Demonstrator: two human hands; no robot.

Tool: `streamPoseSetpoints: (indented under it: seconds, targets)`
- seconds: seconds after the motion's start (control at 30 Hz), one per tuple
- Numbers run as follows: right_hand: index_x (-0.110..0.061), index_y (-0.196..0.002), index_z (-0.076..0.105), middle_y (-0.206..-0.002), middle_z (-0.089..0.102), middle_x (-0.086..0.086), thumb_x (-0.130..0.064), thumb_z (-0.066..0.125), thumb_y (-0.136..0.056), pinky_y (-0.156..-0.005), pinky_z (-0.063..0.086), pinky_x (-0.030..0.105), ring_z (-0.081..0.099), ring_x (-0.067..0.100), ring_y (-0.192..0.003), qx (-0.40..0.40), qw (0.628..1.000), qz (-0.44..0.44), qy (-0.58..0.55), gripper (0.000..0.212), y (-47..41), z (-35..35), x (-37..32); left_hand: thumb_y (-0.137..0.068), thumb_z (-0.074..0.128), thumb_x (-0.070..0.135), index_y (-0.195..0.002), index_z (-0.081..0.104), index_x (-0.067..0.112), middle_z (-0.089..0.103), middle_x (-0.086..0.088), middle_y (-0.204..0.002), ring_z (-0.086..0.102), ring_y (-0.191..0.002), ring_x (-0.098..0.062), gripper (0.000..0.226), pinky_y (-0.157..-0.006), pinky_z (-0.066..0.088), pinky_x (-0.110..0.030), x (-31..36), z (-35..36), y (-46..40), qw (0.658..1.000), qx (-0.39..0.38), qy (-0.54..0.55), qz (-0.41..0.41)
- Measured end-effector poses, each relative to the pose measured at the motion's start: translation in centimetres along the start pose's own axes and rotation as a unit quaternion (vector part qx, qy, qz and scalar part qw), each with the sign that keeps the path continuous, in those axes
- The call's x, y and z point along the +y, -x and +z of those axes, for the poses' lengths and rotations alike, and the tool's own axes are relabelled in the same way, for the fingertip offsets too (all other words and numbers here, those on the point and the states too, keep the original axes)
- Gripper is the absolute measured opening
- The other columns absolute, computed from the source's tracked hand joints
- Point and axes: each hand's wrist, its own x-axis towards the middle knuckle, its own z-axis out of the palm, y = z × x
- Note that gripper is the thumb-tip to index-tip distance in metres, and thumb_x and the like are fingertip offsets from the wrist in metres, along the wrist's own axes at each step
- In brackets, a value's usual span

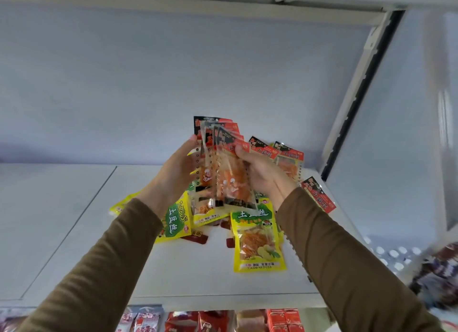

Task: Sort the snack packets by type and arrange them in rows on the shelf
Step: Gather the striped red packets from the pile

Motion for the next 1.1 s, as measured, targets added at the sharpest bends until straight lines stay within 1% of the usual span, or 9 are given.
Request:
streamPoseSetpoints:
  seconds: [0.13,0.27,0.37,0.47,0.63,0.73,0.83,1.0,1.1]
  targets:
    - [-0.011,-0.124,0.064,-0.134,0.064,0.008,-0.026,0.076,-0.085,-0.116,0.033,0.058,0.054,0.031,-0.131,0.091,0.995,-0.037,0.003,0.043,-0.5,0.9,0.7,-0.074,0.038,0.098,-0.132,0.062,0.04,0.07,0.005,-0.129,0.066,-0.119,-0.016,0.086,-0.108,0.046,-0.052,-1.8,0.0,0.4,0.982,-0.046,-0.159,-0.094]
    - [-0.02,-0.111,0.072,-0.103,0.078,-0.004,-0.022,0.076,-0.089,-0.096,0.056,0.046,0.074,0.018,-0.097,0.178,0.974,-0.133,0.035,0.022,-0.5,2.6,1.9,-0.06,0.073,0.088,-0.154,0.034,0.038,0.059,0.005,-0.145,0.058,-0.13,-0.02,0.113,-0.109,0.045,-0.052,-2.0,1.5,0.6,0.98,-0.04,-0.155,-0.116]
    - [-0.016,-0.109,0.071,-0.105,0.077,0.002,-0.016,0.076,-0.089,-0.089,0.06,0.04,0.074,0.021,-0.097,0.201,0.966,-0.164,0.02,0.022,-0.3,3.3,2.5,-0.065,0.093,0.05,-0.149,0.036,0.029,0.073,-0.001,-0.125,0.073,-0.109,-0.022,0.103,-0.094,0.057,-0.043,-2.3,2.0,0.3,0.989,-0.007,-0.115,-0.098]
    - [-0.012,-0.111,0.07,-0.103,0.074,0.005,-0.013,0.074,-0.091,-0.074,0.059,0.025,0.07,0.021,-0.092,0.195,0.969,-0.15,0.018,0.021,0.4,3.3,2.2,-0.072,0.091,0.026,-0.14,0.052,0.015,0.075,-0.01,-0.119,0.075,-0.103,-0.028,0.079,-0.078,0.062,-0.037,-2.5,2.2,0.3,0.992,-0.019,-0.087,-0.091]
    - [-0.009,-0.133,0.057,-0.122,0.061,0.005,-0.032,0.066,-0.094,-0.098,0.041,0.042,0.054,0.025,-0.113,0.058,0.991,-0.082,0.09,0.046,3.7,-0.3,-0.6,-0.072,0.087,0.017,-0.098,0.079,0.025,0.078,-0.012,-0.108,0.078,-0.089,-0.026,0.028,-0.069,0.063,-0.032,-3.6,1.5,1.2,0.999,0.003,-0.004,-0.047]
    - [-0.031,-0.131,0.058,-0.127,0.062,-0.015,-0.05,0.064,-0.092,-0.092,0.043,0.029,0.057,0.01,-0.117,0.197,0.943,-0.138,0.229,0.043,7.1,-4.5,-0.4,-0.071,0.086,0.021,-0.109,0.074,0.024,0.078,-0.009,-0.111,0.078,-0.091,-0.025,0.041,-0.067,0.062,-0.029,-4.3,0.8,2.2,0.998,0.035,0.009,-0.047]
    - [-0.033,-0.13,0.056,-0.121,0.059,-0.024,-0.052,0.063,-0.093,-0.08,0.042,0.021,0.058,0.006,-0.116,0.271,0.899,-0.132,0.317,0.043,9.6,-8.3,2.0,-0.071,0.086,0.024,-0.125,0.064,0.018,0.077,-0.007,-0.114,0.076,-0.098,-0.028,0.059,-0.078,0.064,-0.037,-5.2,0.3,3.1,0.997,0.057,0.005,-0.056]
    - [-0.027,-0.148,0.035,-0.15,0.04,0.002,-0.067,0.071,-0.077,-0.109,0.039,0.047,0.038,0.029,-0.139,0.3,0.761,0.024,0.575,0.09,11.2,-11.8,7.2,-0.071,0.089,0.019,-0.127,0.061,0.017,0.076,-0.012,-0.115,0.076,-0.097,-0.035,0.063,-0.072,0.063,-0.042,-7.1,0.8,4.3,0.995,0.046,0.038,-0.078]
    - [-0.037,-0.15,0.02,-0.147,0.037,0.009,-0.077,0.074,-0.062,-0.106,0.041,0.052,0.039,0.037,-0.135,0.305,0.735,0.064,0.602,0.111,12.1,-12.4,8.9,-0.07,0.091,0.024,-0.127,0.059,0.019,0.077,-0.009,-0.115,0.076,-0.098,-0.032,0.065,-0.077,0.063,-0.043,-7.9,1.5,4.7,0.997,0.038,0.005,-0.074]
